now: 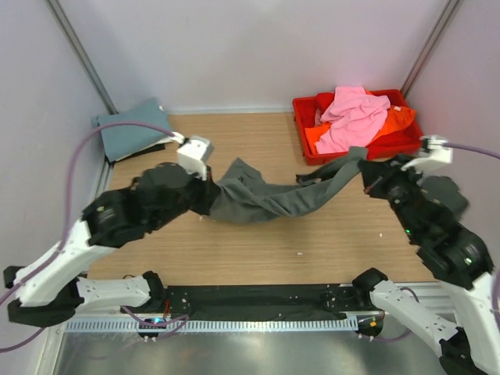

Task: Fold and stack the t-shirts
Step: Flatten the tshirt out

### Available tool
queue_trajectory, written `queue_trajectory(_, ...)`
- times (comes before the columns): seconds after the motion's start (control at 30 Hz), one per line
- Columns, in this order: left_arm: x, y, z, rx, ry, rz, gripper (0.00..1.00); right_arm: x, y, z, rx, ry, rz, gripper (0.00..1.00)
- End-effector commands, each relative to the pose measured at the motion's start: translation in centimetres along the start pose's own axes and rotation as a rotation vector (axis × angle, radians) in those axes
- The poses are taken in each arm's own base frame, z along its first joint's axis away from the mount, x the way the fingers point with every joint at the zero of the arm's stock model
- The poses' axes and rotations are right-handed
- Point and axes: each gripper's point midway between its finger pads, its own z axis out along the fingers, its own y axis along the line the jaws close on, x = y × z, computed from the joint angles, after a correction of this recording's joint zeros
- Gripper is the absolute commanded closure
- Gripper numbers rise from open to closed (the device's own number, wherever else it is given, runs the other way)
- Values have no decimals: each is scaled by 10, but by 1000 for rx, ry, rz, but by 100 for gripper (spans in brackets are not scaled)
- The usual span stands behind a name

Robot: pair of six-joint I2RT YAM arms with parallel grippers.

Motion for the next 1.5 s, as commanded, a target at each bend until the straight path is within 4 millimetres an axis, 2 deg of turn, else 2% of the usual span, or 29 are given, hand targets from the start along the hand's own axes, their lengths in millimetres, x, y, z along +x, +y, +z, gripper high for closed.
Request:
queue_trajectory(0.0,-33,30,-57,-17,-110,185,100,-59,1,-55,-52,-165,-7,99)
queue_trajectory(0.1,-68,26,-109,107,-278,183,100,-90,-1,-97,-110,-283,15,99)
queue_trajectory(0.17,-86,23,-133,169,-400,208,100,-101,-4,-117,-139,-347,24,99)
queue_trajectory(0.33,-108,33,-188,228,-566,249,99,-118,-7,-162,-231,-478,62,99)
queue_trajectory(0.5,-123,24,-214,296,-638,313,96,-144,-1,-166,-237,-574,43,99)
queue_trajectory(0.53,-130,25,-223,293,-666,317,95,-148,1,-162,-229,-582,33,99)
queue_trajectory(0.63,-146,30,-216,215,-686,341,94,-161,7,-136,-173,-601,22,99)
queue_trajectory(0.67,-151,31,-205,177,-677,349,94,-164,7,-127,-146,-601,27,99)
queue_trajectory(0.7,-153,35,-190,111,-653,378,93,-159,6,-92,-52,-544,15,99)
queue_trajectory(0.73,-157,54,-178,-24,-631,351,93,-154,5,-74,-7,-509,7,99)
queue_trajectory(0.77,-162,58,-154,-112,-591,327,94,-136,3,-29,98,-407,-25,99)
queue_trajectory(0.8,-159,61,-138,-163,-551,333,95,-123,2,-8,144,-350,-36,99)
queue_trajectory(0.83,-154,63,-123,-204,-501,347,95,-104,3,17,183,-277,-60,99)
queue_trajectory(0.87,-147,55,-94,-218,-436,372,95,-81,-1,39,224,-194,-94,99)
queue_trajectory(0.9,-137,60,-72,-247,-380,360,95,-46,0,79,263,-87,-116,99)
queue_trajectory(0.97,-120,62,-30,-190,-277,325,96,2,-7,116,301,23,-147,99)
queue_trajectory(1.0,-104,110,5,-284,-176,236,96,22,-12,134,319,65,-159,99)
queue_trajectory(1.03,-97,130,24,-297,-145,160,96,54,-18,162,339,145,-170,99)
queue_trajectory(1.07,-86,153,41,-332,-93,109,96,71,-22,181,349,174,-163,99)
queue_trajectory(1.1,-65,208,67,-455,3,26,97,100,-38,206,386,247,-170,99)
queue_trajectory(1.17,-64,260,86,-511,19,-107,98,114,-54,236,423,290,-118,99)
queue_trajectory(1.23,-53,289,129,-502,84,-178,94,135,-61,264,440,378,-93,97)
queue_trajectory(1.27,-76,297,131,-507,45,-183,81,138,-62,271,440,400,-90,80)
queue_trajectory(1.3,-75,301,137,-514,75,-193,72,142,-63,277,438,424,-94,30)
queue_trajectory(1.33,-60,310,161,-515,151,-221,66,142,-62,280,444,448,-107,18)
queue_trajectory(1.37,-86,304,158,-502,109,-222,58,140,-62,279,446,450,-112,10)
queue_trajectory(1.4,-80,301,159,-502,151,-230,54,136,-62,276,447,443,-112,2)
queue_trajectory(1.43,-89,294,155,-500,129,-216,50,140,-66,271,454,449,-117,0)
queue_trajectory(1.47,-84,282,155,-496,139,-182,42,124,-61,261,440,410,-110,0)
